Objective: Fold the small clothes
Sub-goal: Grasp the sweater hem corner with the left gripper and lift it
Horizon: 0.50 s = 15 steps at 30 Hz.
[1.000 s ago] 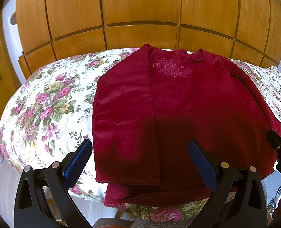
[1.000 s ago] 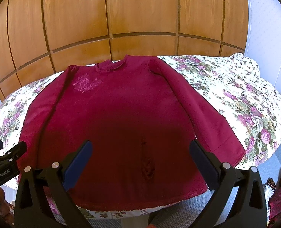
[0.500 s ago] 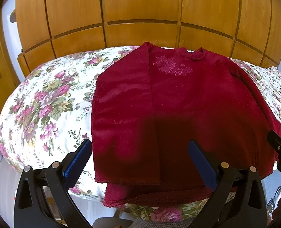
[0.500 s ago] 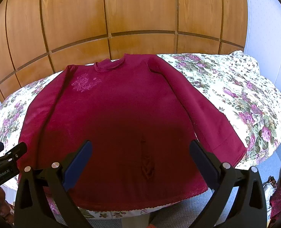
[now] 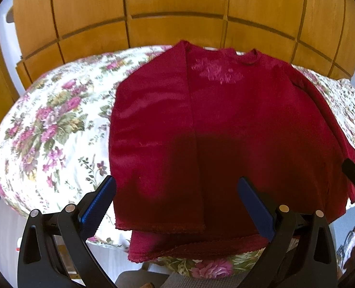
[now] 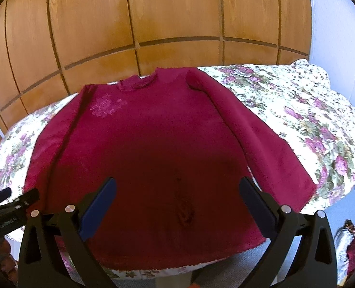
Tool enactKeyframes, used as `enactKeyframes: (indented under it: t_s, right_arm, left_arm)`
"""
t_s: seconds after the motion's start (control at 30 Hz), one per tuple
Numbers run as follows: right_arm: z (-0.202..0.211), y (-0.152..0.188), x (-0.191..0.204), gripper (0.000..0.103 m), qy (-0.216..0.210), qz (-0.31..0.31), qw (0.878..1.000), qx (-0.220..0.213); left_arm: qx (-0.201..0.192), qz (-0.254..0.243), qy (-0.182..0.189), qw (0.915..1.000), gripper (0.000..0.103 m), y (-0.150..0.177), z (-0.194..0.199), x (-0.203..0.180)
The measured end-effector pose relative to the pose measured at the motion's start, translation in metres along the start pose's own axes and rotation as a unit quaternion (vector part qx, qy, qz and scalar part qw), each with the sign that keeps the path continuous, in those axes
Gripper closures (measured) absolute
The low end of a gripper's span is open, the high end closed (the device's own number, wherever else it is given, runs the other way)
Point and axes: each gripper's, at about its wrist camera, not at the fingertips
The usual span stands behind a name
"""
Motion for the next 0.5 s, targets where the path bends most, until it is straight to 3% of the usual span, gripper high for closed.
enactKeyframes:
  t_s: [0.1, 0.17, 0.3, 0.5]
  right_arm:
    - [-0.008, 0.003, -0.004, 0.002, -0.028, -0.011, 1.0, 0.005]
    - [-0.019, 0.009, -0.008, 0.002, -0.02, -0.004, 0.999, 0.038]
    - [-0.026, 0.014, -0.016, 0.002, -0.016, -0.007, 0.999, 0.051]
    - [-0.035, 0.022, -0.024, 0.002, -0.017, -0.009, 0.998, 0.067]
  left_arm:
    - [-0.002, 0.001, 0.014, 0.9999, 0.003, -0.001, -0.005, 0.006]
    - [-0.007, 0.0, 0.029, 0.9995, 0.003, -0.001, -0.006, 0.01]
    - [-0.022, -0.016, 0.047, 0.9985, 0.003, 0.001, -0.006, 0.012]
    - [-0.012, -0.067, 0.028, 0.9973, 0.003, 0.008, -0.022, 0.005]
Point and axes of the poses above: each gripper's, at about its wrist camera, not at the fingertips, and z roughly against the way its jaws point, x to its left, y to its underside, and after that the axes turned 12 degrees about -x, right-handed
